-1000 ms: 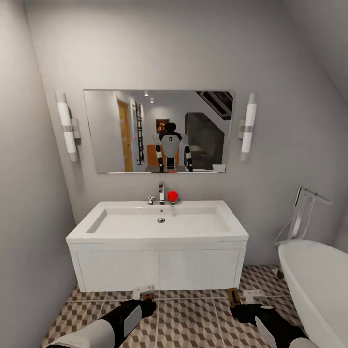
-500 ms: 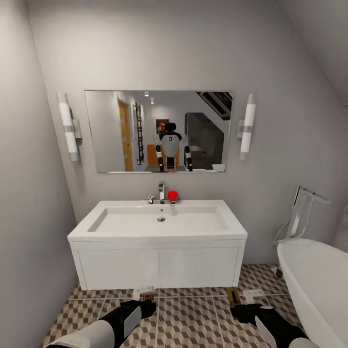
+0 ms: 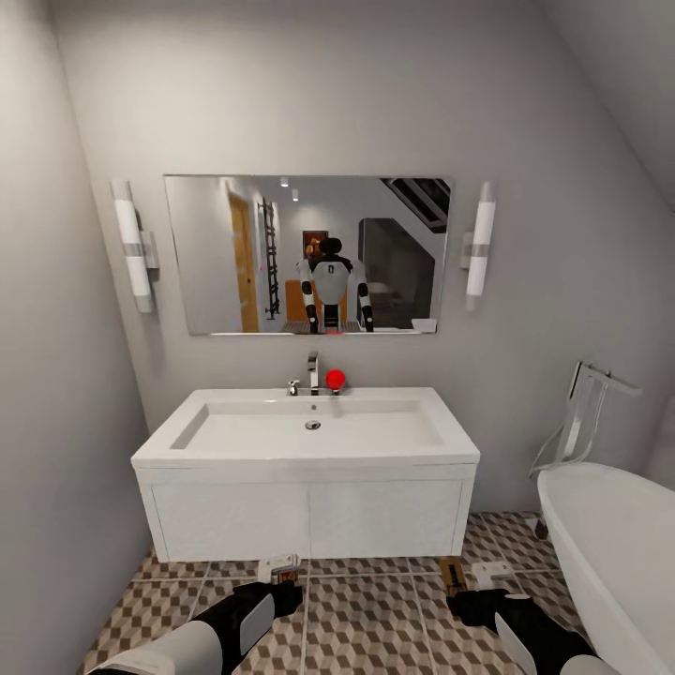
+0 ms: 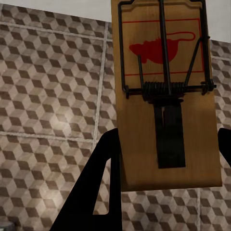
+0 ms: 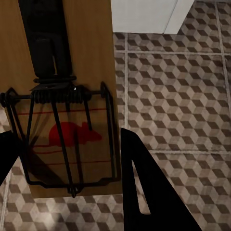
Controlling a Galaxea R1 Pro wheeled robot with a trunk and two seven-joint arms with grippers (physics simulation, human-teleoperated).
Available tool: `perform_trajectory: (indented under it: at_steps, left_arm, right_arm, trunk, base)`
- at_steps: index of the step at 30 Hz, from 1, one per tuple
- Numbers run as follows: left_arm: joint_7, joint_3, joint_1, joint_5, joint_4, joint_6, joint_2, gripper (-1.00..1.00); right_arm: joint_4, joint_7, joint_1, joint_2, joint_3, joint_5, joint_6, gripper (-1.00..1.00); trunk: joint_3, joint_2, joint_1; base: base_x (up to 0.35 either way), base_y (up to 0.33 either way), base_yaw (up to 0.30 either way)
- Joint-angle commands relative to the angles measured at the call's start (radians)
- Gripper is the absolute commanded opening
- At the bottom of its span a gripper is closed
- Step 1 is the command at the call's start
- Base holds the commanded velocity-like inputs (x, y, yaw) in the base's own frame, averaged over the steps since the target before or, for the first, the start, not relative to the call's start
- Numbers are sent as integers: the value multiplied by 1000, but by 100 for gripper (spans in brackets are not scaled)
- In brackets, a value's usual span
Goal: Take the four mousetraps from the cabinet in the bathroom and place them on the bathroom floor. Make sure all four end up on the same floor surface, and ensure that at least two of them are either under or directly next to the same bathroom sink.
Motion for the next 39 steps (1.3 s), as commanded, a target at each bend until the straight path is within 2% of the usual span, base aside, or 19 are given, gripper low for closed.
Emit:
perform_trajectory:
  at_steps: [1,17,39]
  left_arm:
    - [7,-9,0,9,-2,6,0,-100]
    - [8,-9,0,8,-5,6,0,-100]
    - [11,-6,0,11,-7,7,0,-100]
  right_arm:
    - [-2,-1,-1,-1,7,-14,6,-100]
    - [-2,-1,-1,-1,7,-14,6,-100]
    - [-2,-2,-1,0,7,-14,-1,-100]
  trunk:
    - [-2,-1,0]
    - [-2,-1,0]
    - [-71,-155,85]
  base:
    - [0,0,0]
    - [0,0,0]
    - [0,0,0]
